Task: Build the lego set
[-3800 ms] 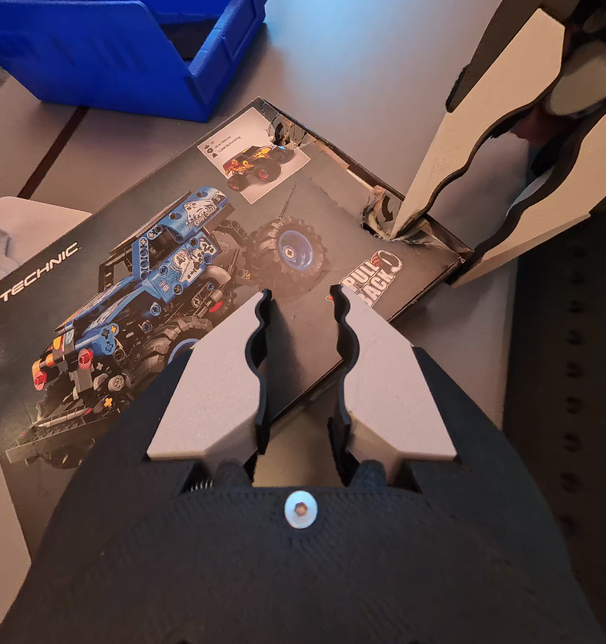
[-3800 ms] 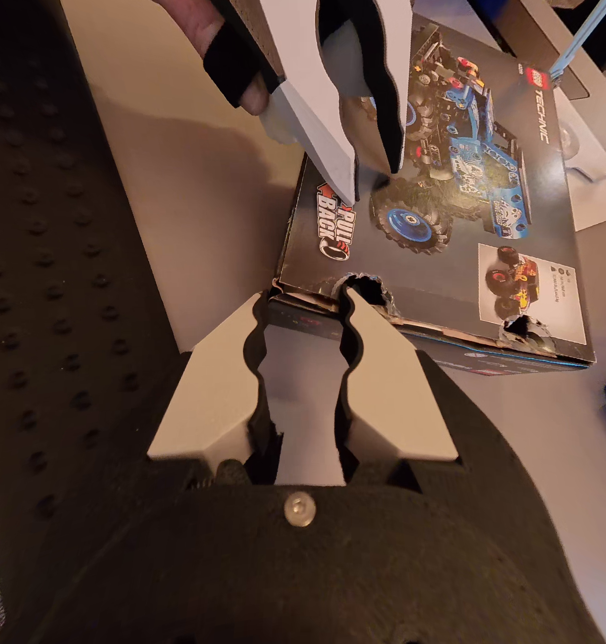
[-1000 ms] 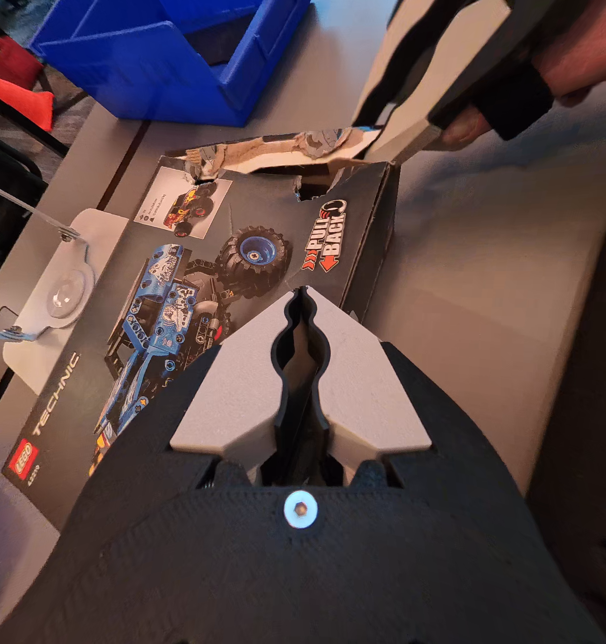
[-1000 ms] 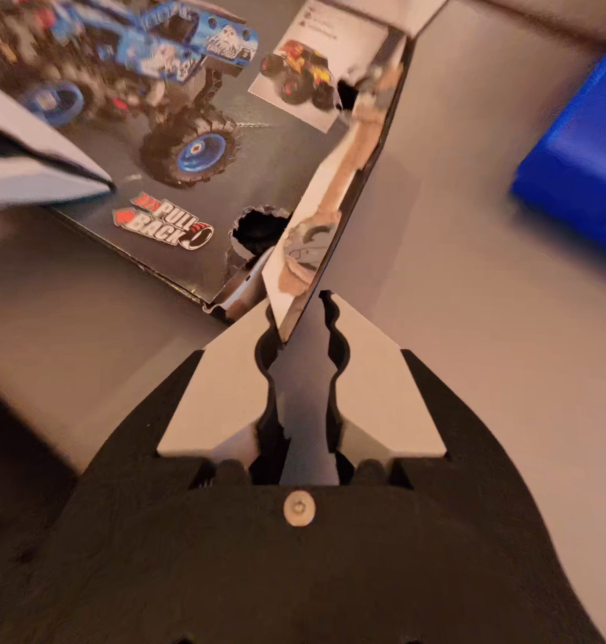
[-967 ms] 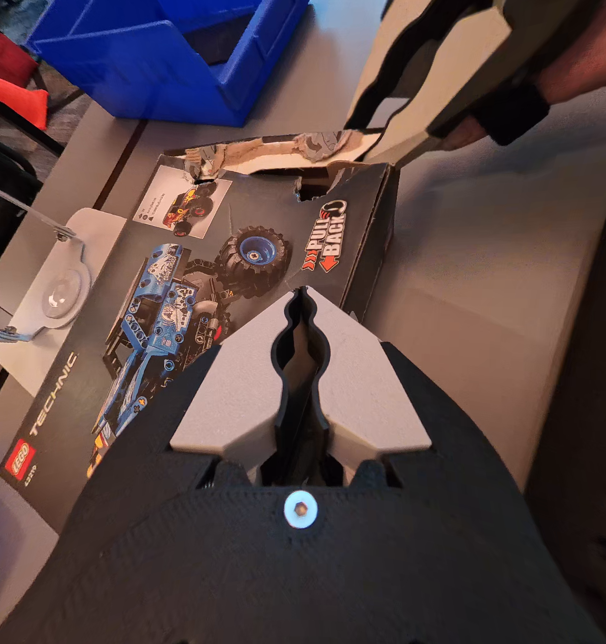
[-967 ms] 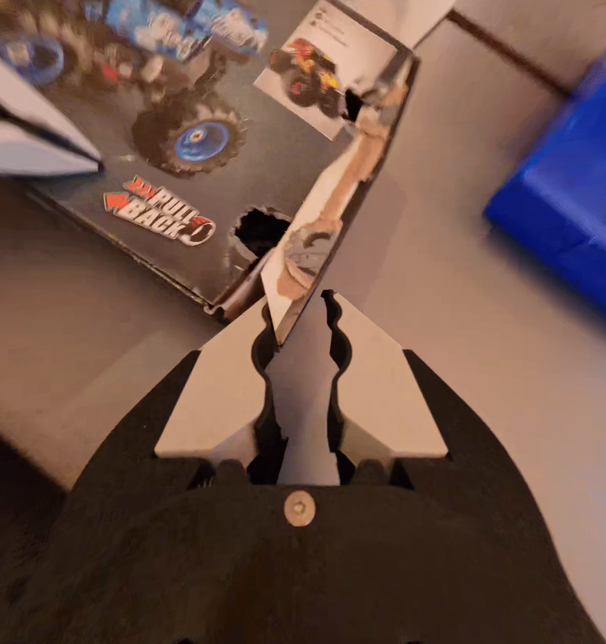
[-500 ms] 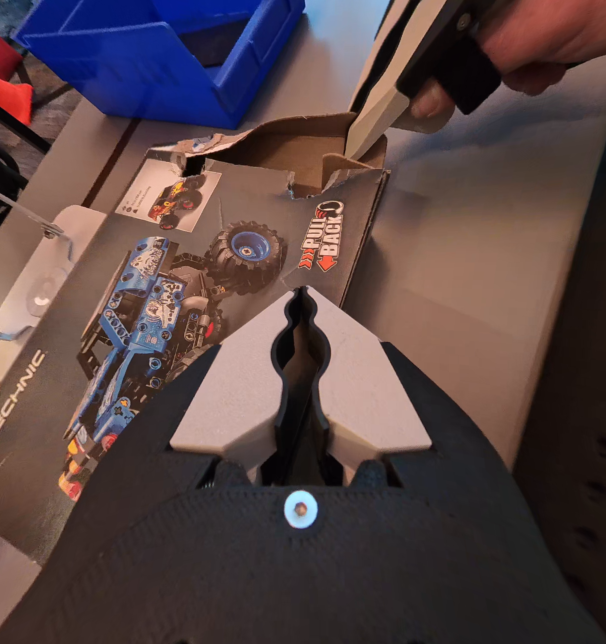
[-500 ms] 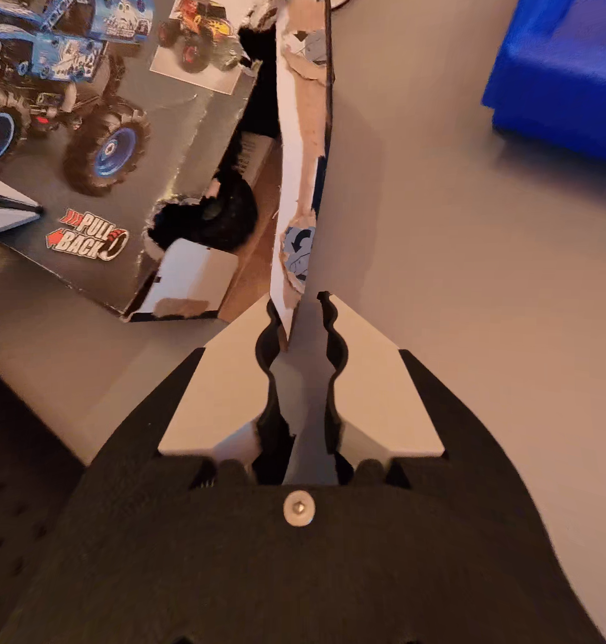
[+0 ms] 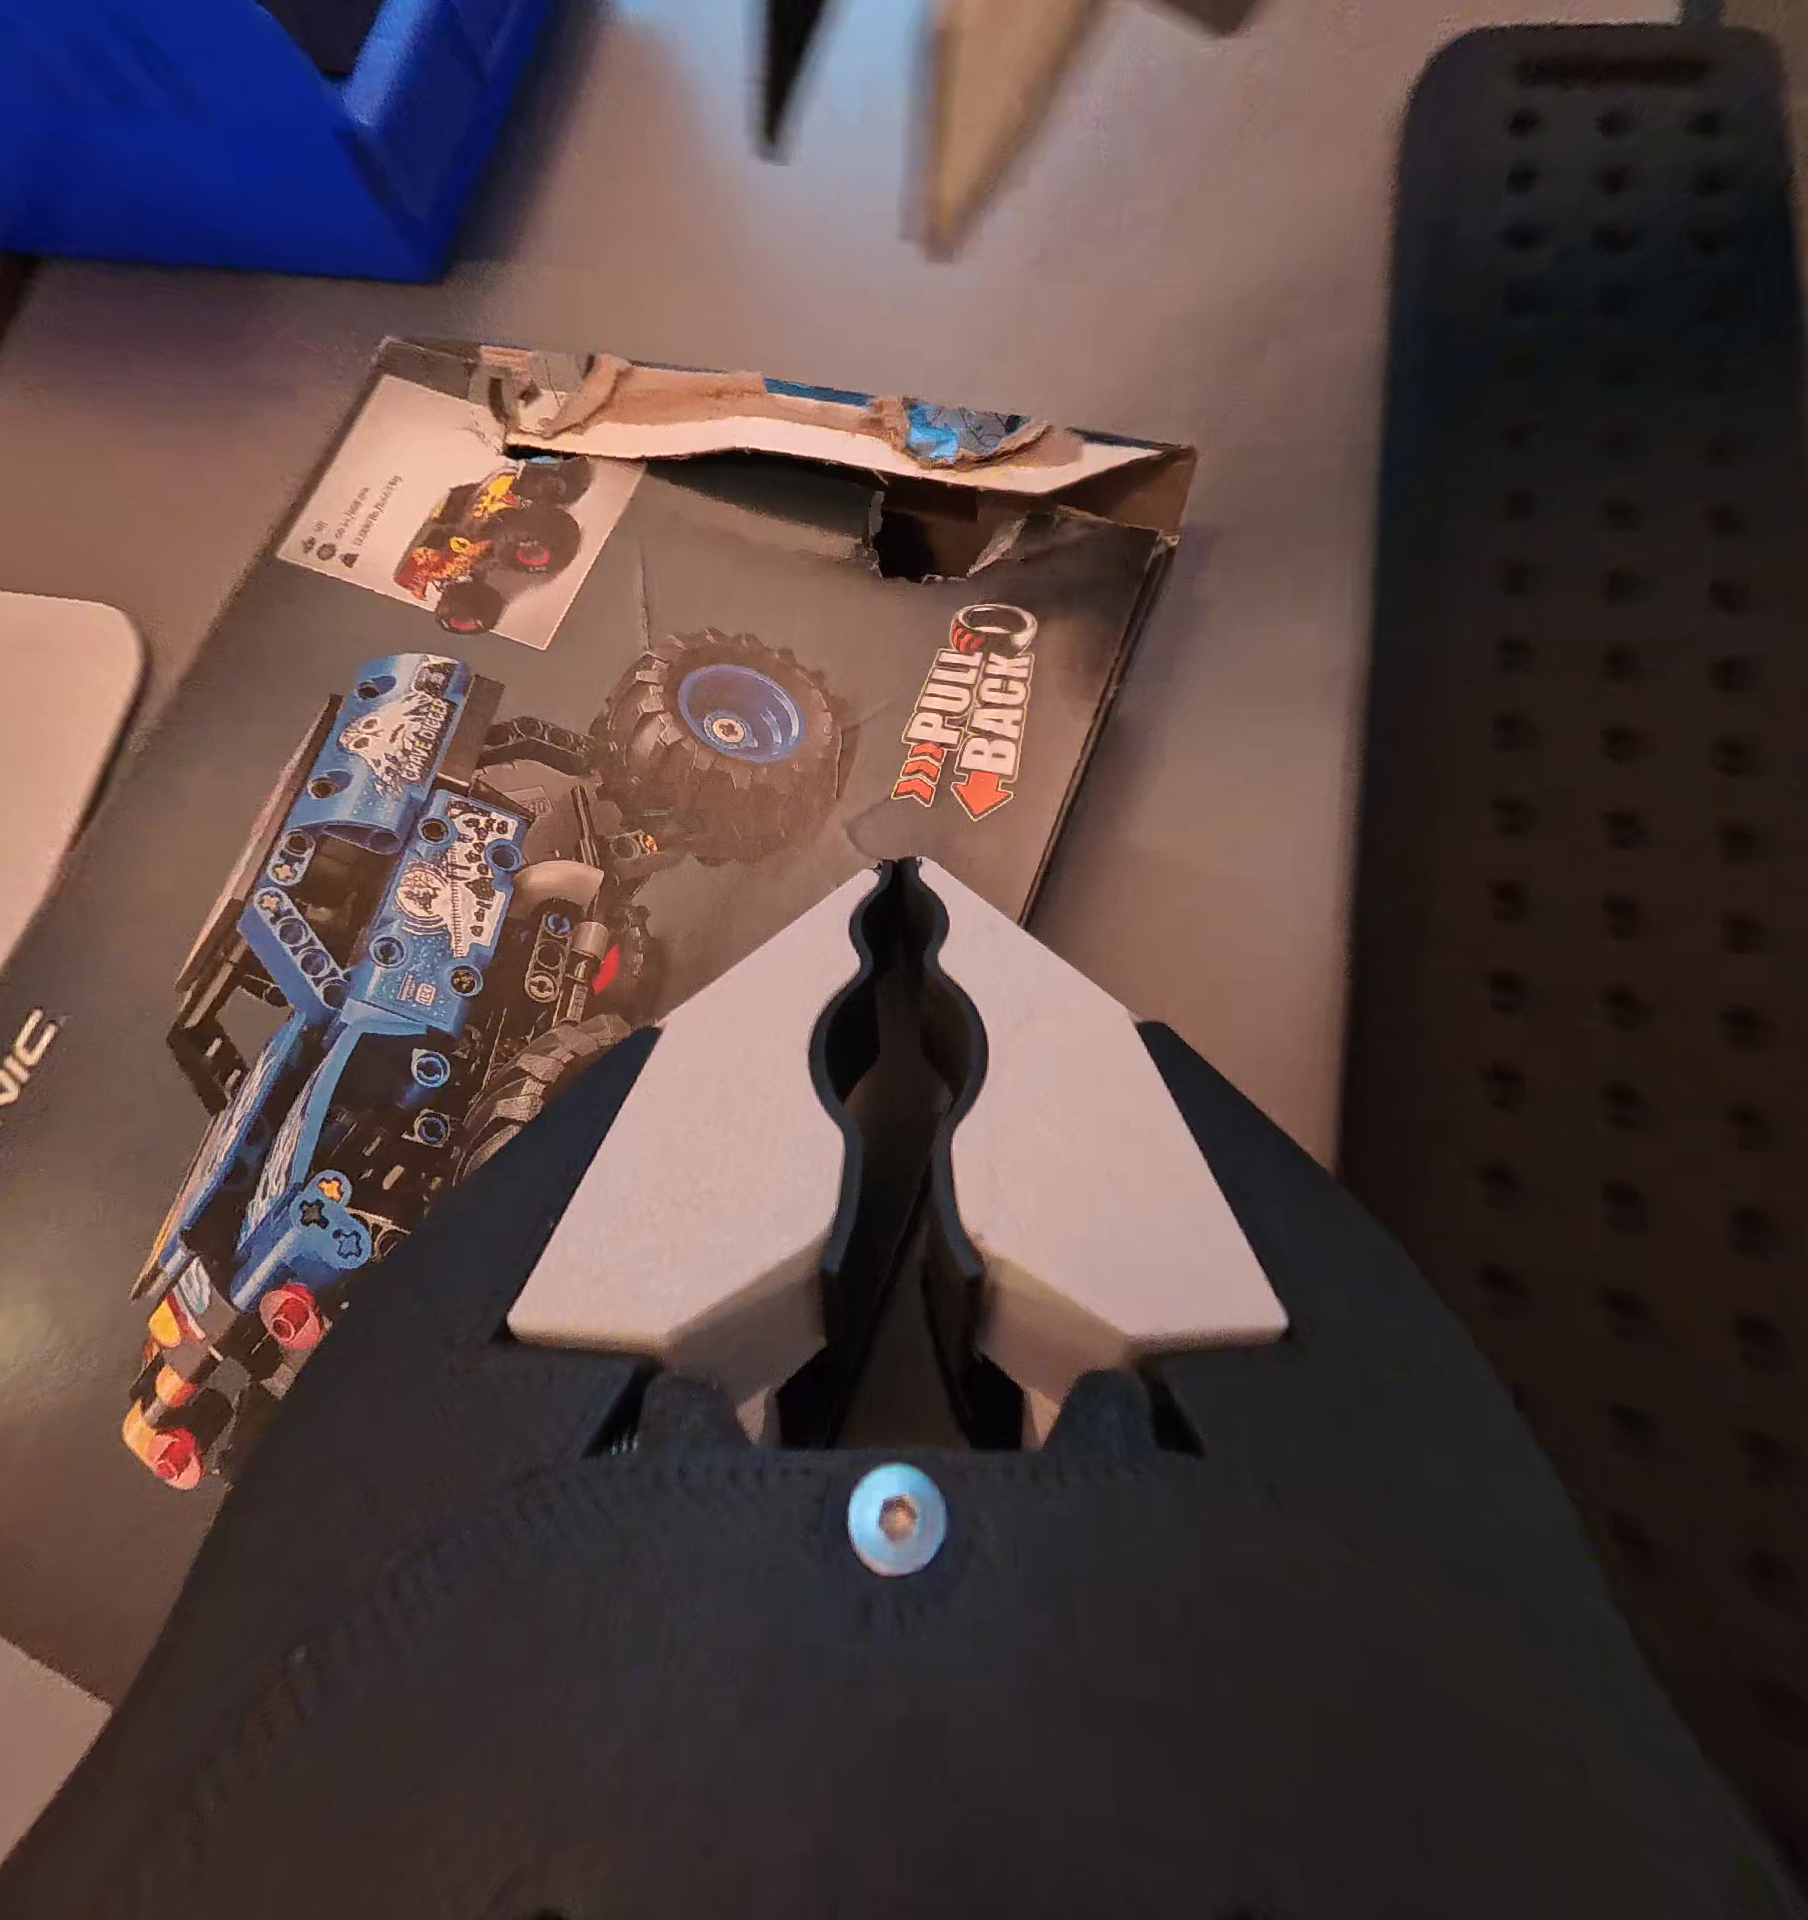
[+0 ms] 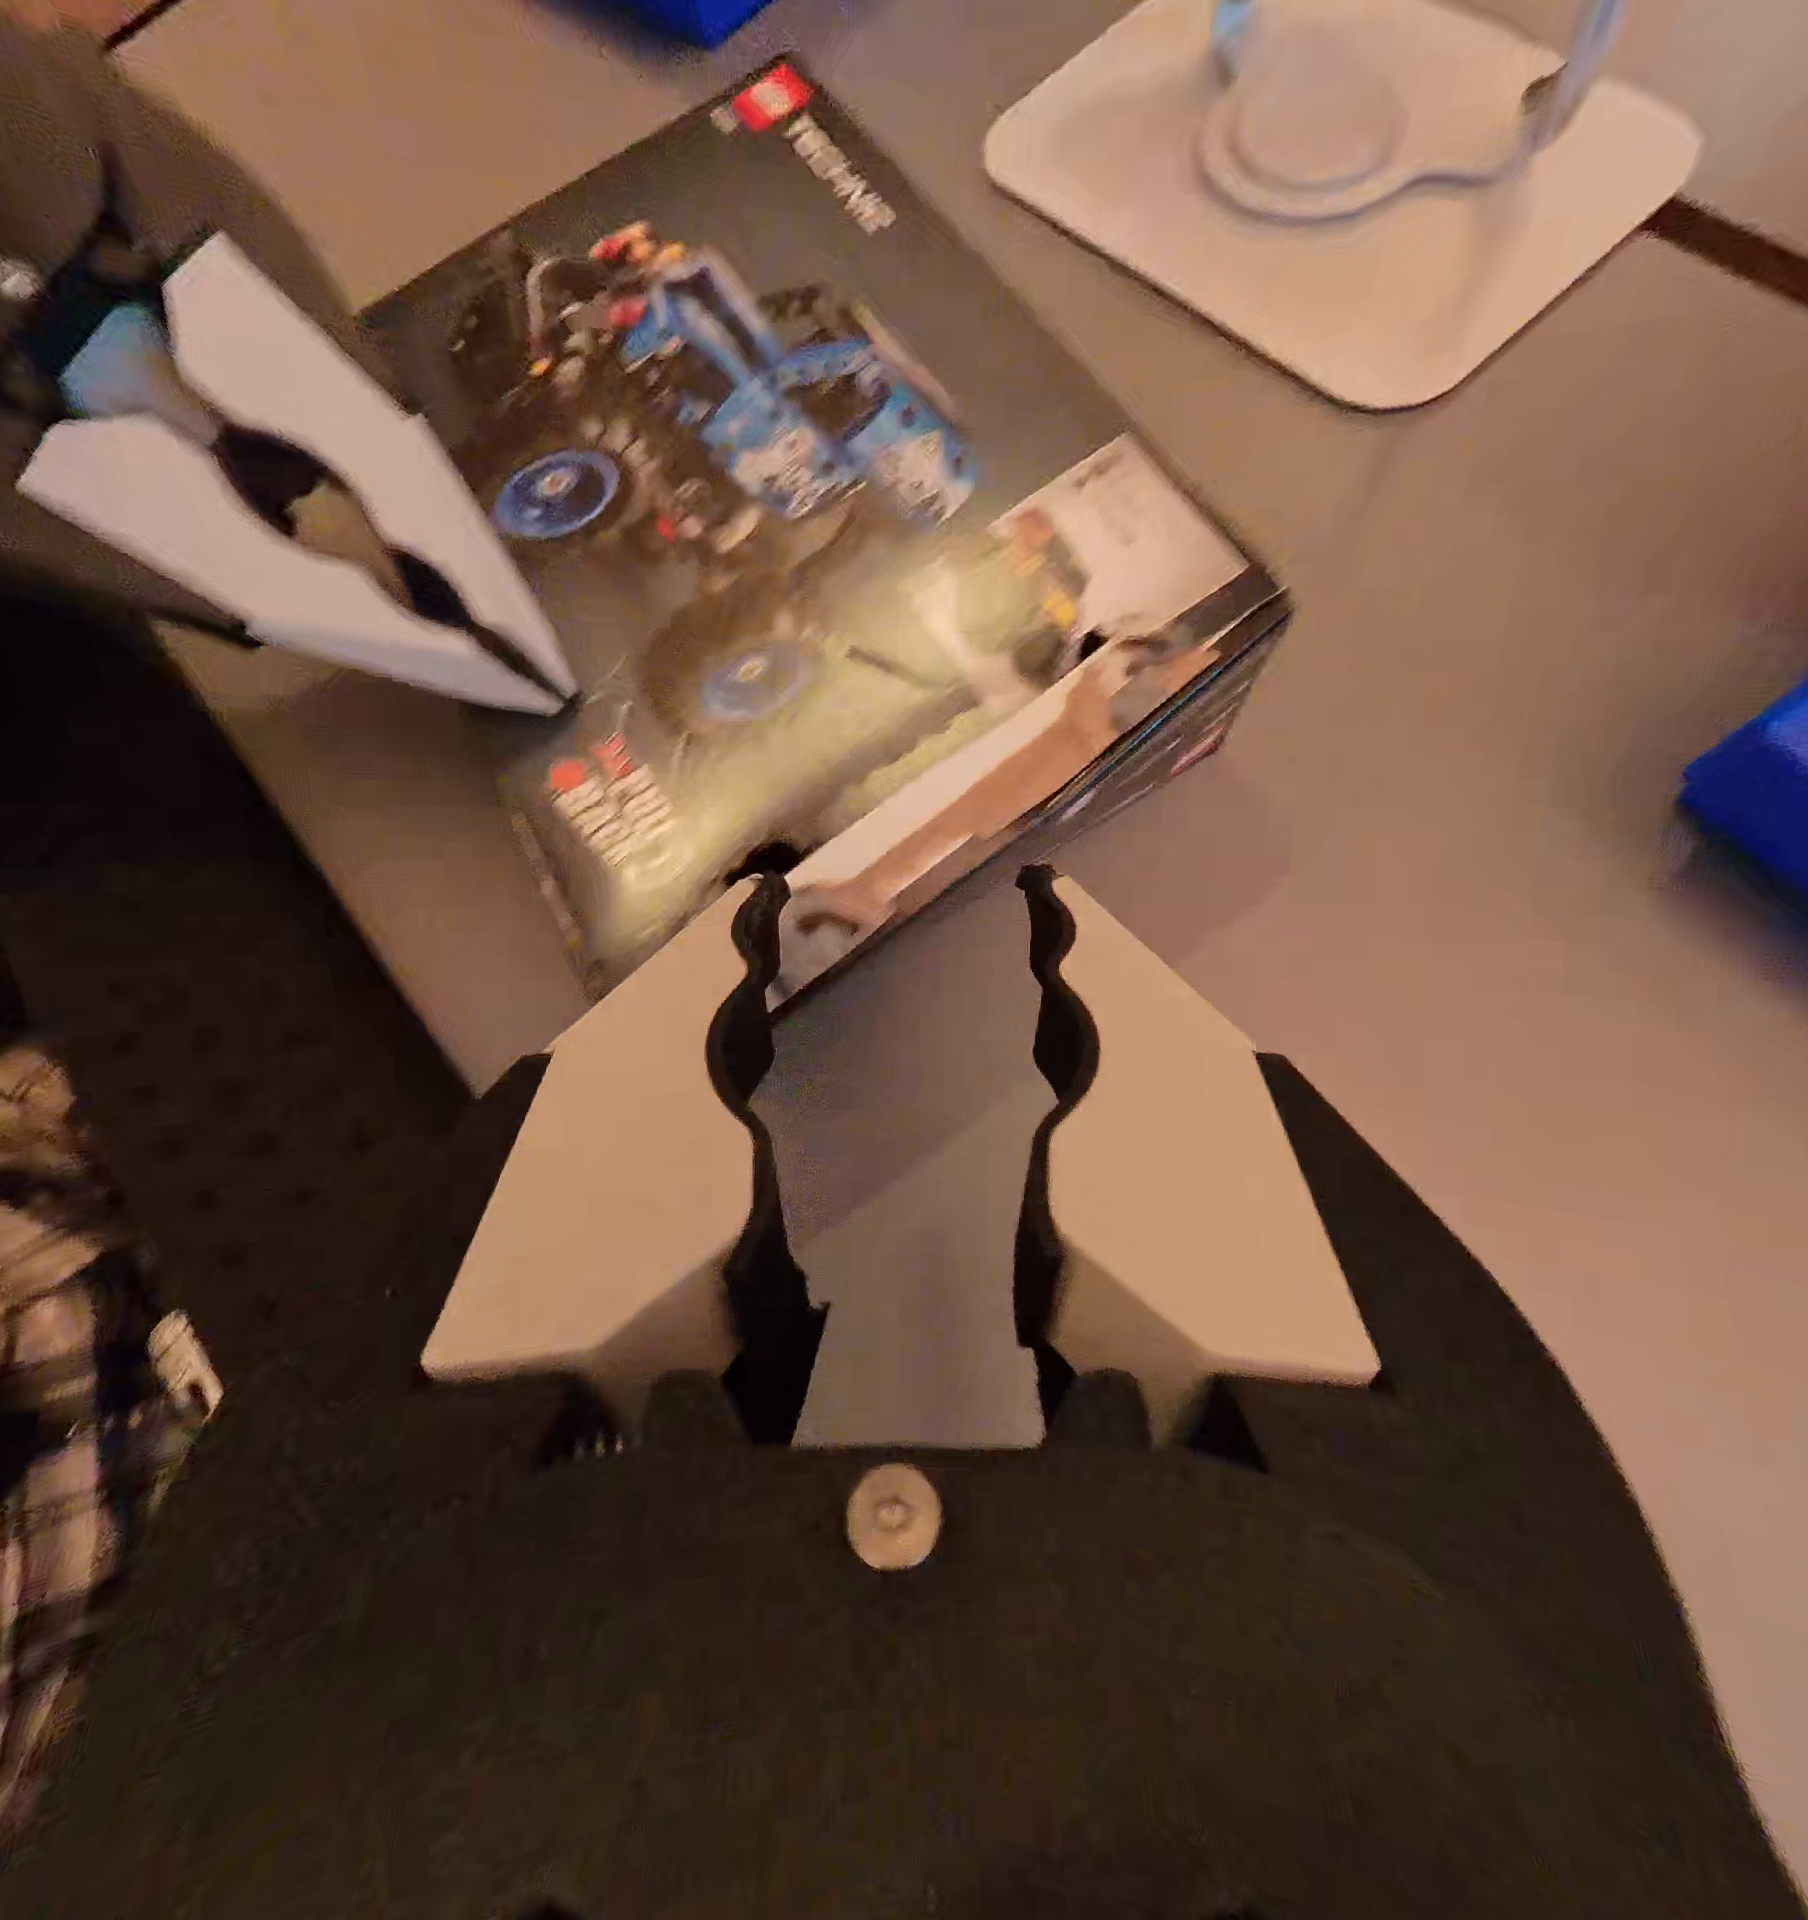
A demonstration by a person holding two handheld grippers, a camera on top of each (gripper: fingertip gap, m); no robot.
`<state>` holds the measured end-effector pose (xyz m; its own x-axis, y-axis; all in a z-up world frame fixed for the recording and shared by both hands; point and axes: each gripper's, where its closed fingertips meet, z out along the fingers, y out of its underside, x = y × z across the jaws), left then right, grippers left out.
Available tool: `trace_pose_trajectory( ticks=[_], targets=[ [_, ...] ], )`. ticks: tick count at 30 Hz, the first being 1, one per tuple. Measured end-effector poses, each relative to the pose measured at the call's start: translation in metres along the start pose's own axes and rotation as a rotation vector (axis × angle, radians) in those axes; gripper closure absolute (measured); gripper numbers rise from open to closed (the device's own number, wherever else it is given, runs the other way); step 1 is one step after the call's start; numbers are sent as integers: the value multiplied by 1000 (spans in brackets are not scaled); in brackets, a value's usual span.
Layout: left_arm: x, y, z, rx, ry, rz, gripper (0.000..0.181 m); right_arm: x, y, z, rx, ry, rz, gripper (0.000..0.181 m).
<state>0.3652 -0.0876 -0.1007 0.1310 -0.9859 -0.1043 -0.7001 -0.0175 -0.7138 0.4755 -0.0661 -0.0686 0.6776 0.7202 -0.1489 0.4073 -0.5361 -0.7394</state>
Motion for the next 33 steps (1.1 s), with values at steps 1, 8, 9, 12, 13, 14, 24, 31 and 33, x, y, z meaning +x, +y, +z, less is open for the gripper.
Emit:
trace_pose_trajectory(
  ticks=[1,8,9,12,13,14,24,31,33],
  targets=[
    [5,1,-2,-6,35,-9,181,10,-9,6,20,41,14,135],
    [12,-34,-21,31,95,-5,181,62,-14,54,-46,80,102,136],
    [1,-44,-24,53,46,-1,180,61,-13,55,-47,56,105,134],
    [-18,-74,-15,130,-23,32,164,60,-11,57,-51,29,79,138],
    [-25,-75,-2,125,-46,21,162,59,-11,58,-50,15,78,140],
    [-27,-67,14,92,-33,4,158,59,-10,58,-48,4,74,140],
    [-55,-20,42,-62,-188,1,177,60,6,57,-49,-59,79,155],
    [-50,-16,41,-67,-157,-29,177,65,19,52,16,-93,182,157],
    [-47,-17,39,-52,-127,-52,177,68,24,50,42,-112,221,155]
  ],
)
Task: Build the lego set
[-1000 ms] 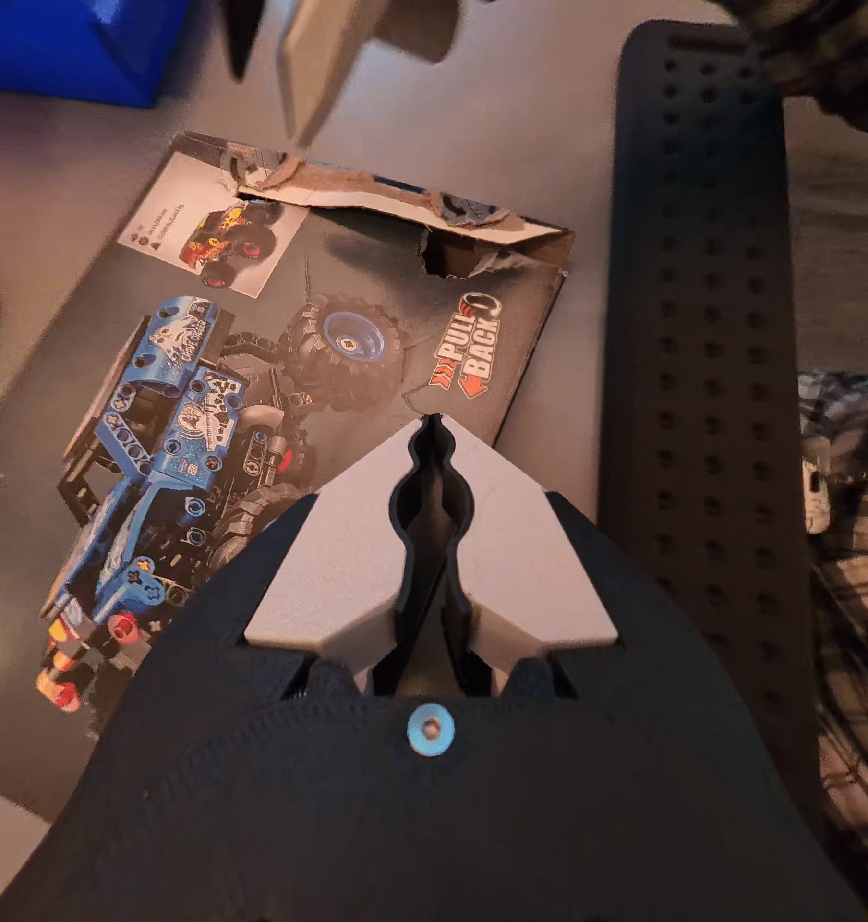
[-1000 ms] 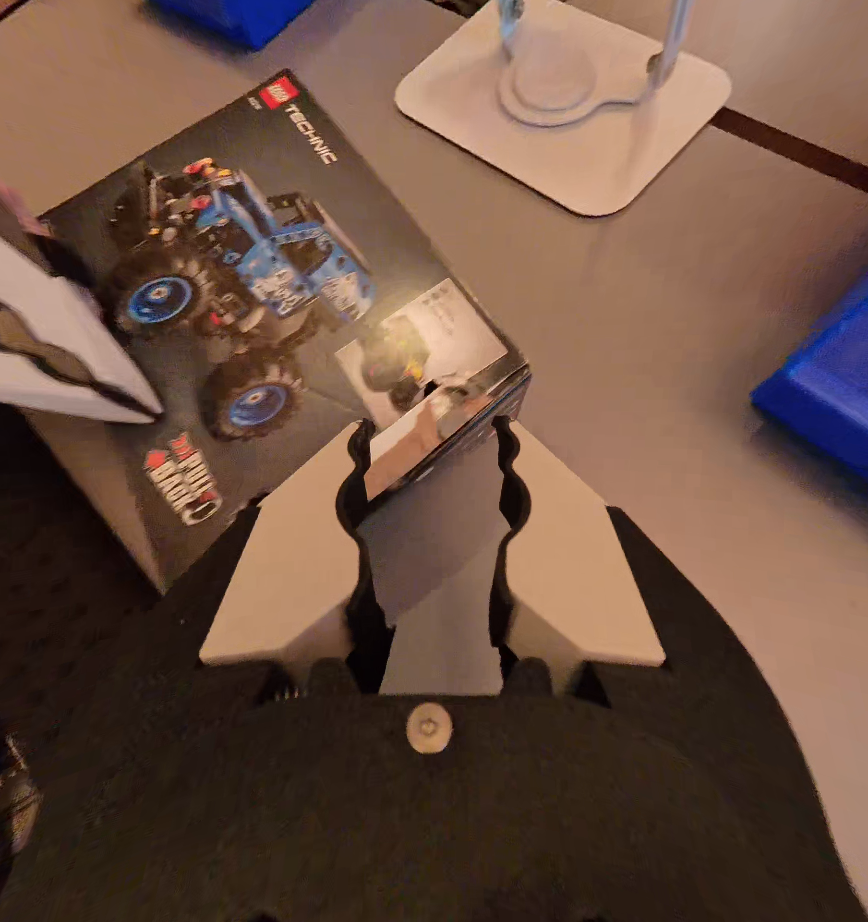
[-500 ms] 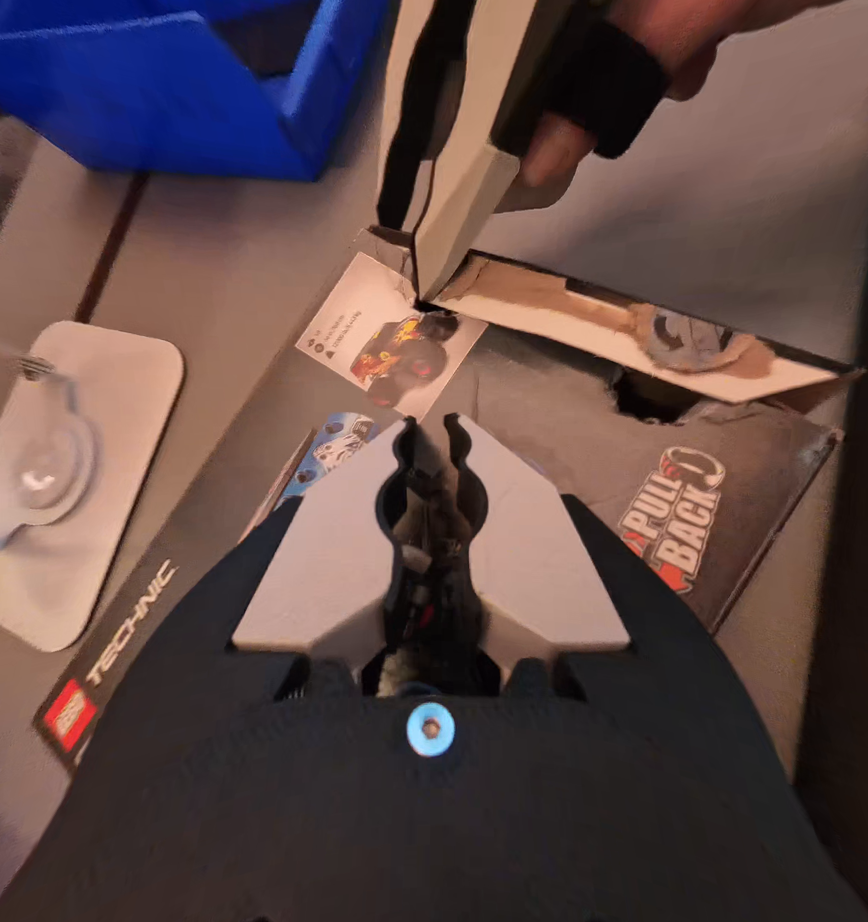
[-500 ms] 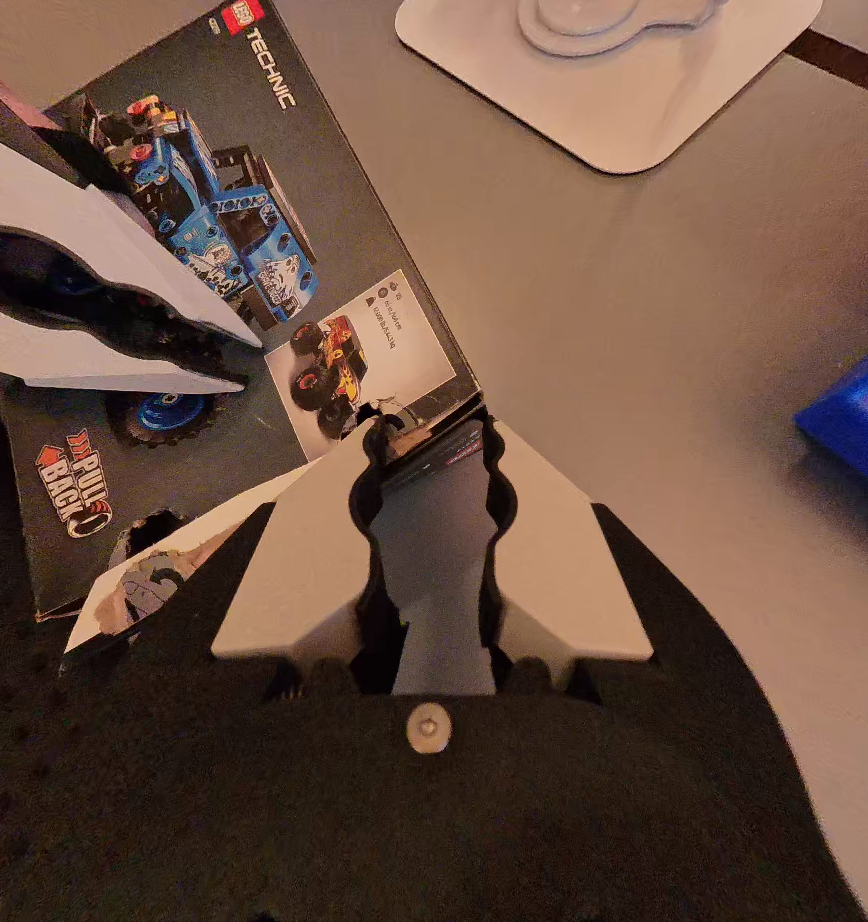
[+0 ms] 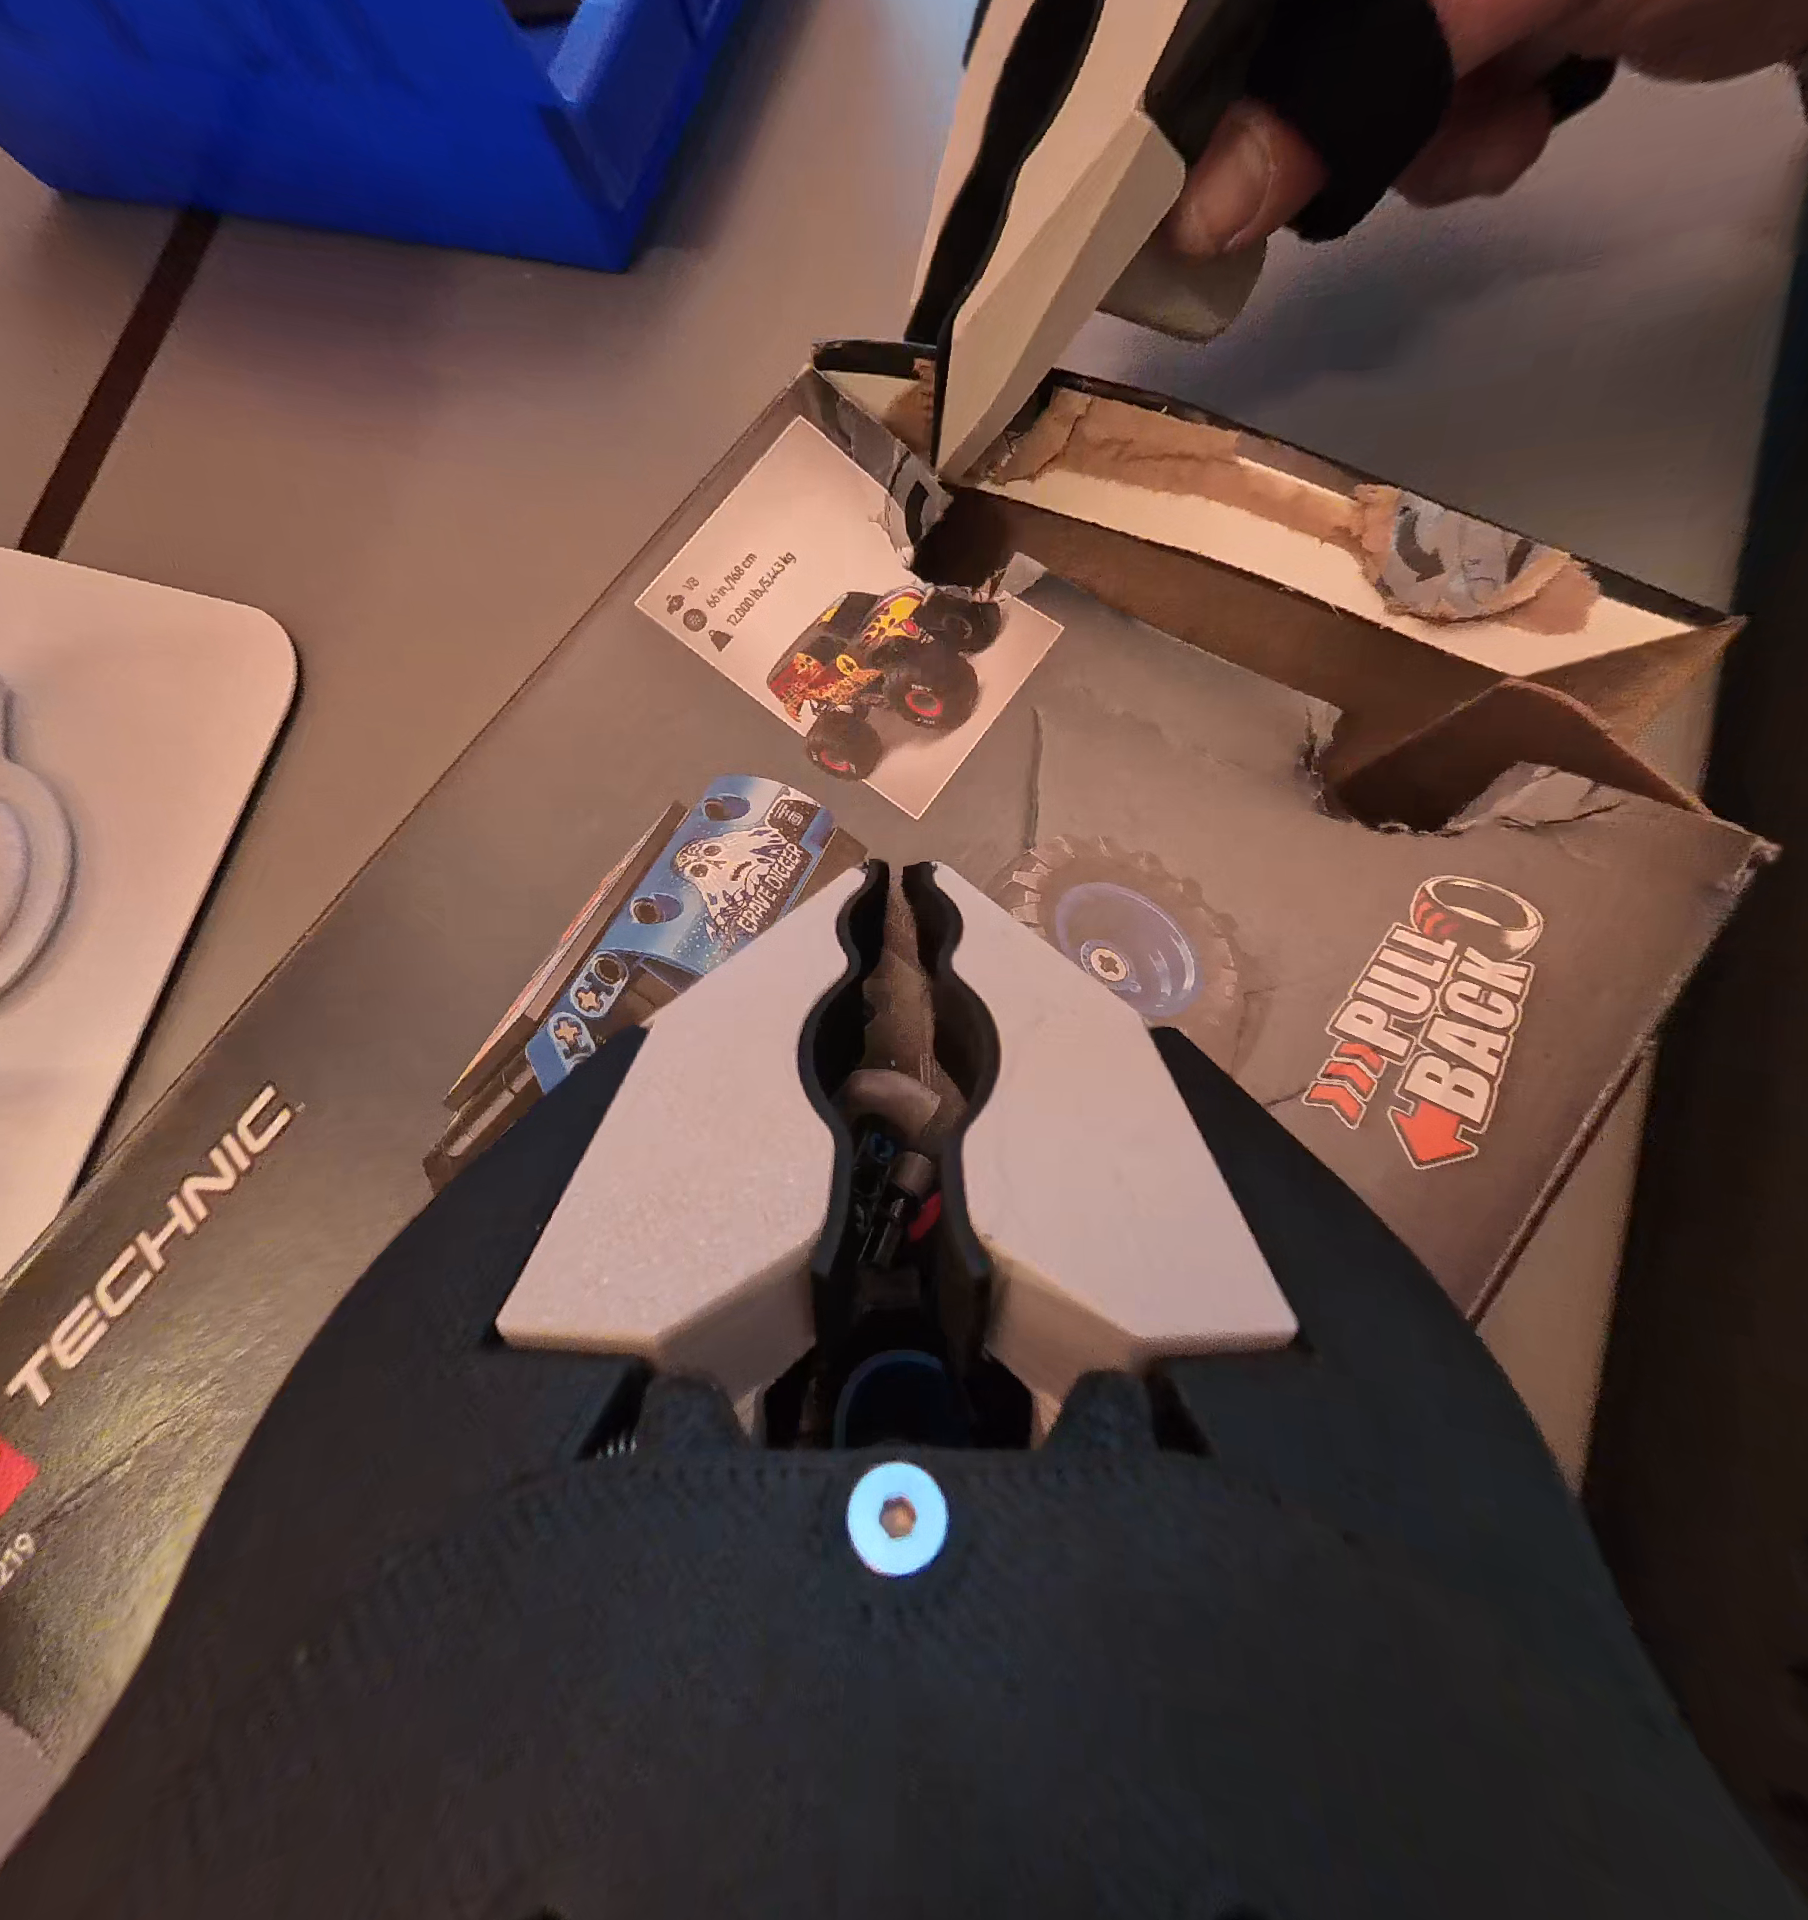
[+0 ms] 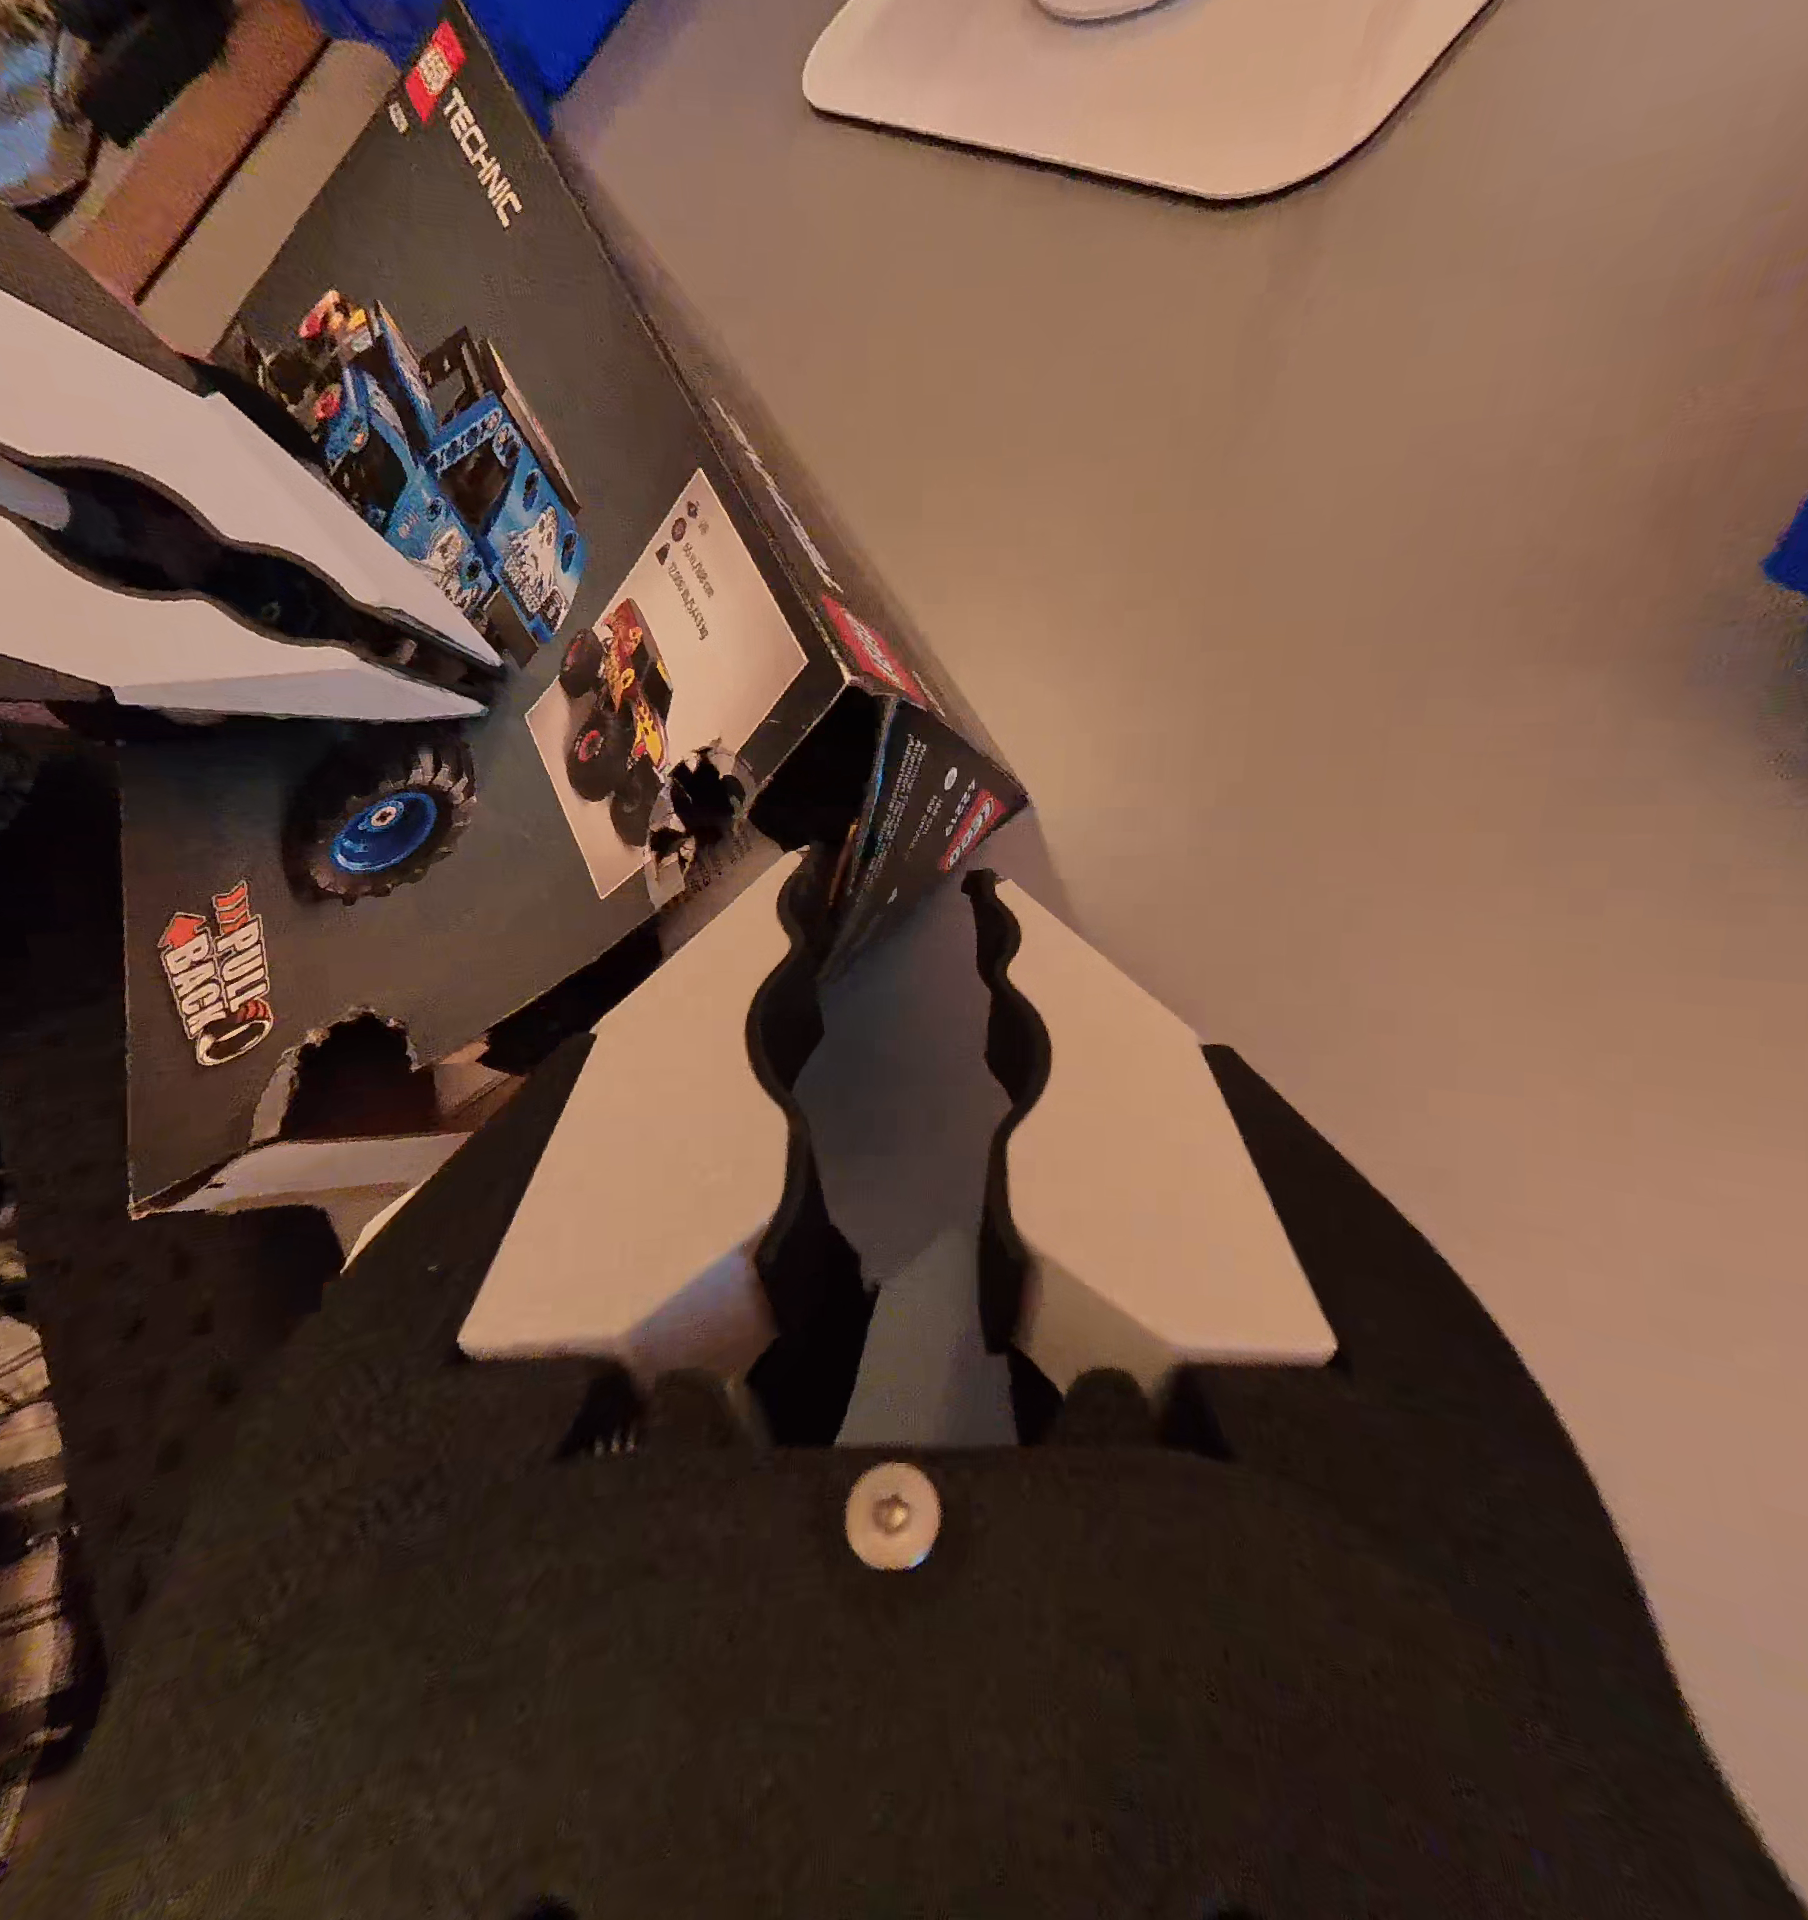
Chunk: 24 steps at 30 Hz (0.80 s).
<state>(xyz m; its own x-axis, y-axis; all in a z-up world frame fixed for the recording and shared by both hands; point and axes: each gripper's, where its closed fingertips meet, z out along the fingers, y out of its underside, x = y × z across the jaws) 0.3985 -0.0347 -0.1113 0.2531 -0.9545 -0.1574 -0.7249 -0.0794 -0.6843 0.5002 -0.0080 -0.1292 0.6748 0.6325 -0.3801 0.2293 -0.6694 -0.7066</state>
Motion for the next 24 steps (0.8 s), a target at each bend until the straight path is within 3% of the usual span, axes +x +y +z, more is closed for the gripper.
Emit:
trace_pose_trajectory(
  ticks=[4,6,10,12,16,19,24],
  targets=[
    [-3,-1,2,-4,-12,36,175,-4,-9,2,-41,78,-92,157],
    [-1,-1,3,-3,21,27,173,-1,-15,2,-91,144,-176,145],
    [2,-2,4,-1,49,40,174,4,-25,4,-224,238,-420,138],
    [2,-2,4,2,56,37,173,0,-26,9,-277,207,-521,148],
    [5,-2,4,0,71,54,175,-2,-27,22,-270,88,-626,148],
    [6,3,0,-5,102,66,181,-12,-21,18,-275,-27,-573,152],
    [-1,24,-23,8,173,76,181,-58,4,13,-265,-67,-501,149]
  ],
)
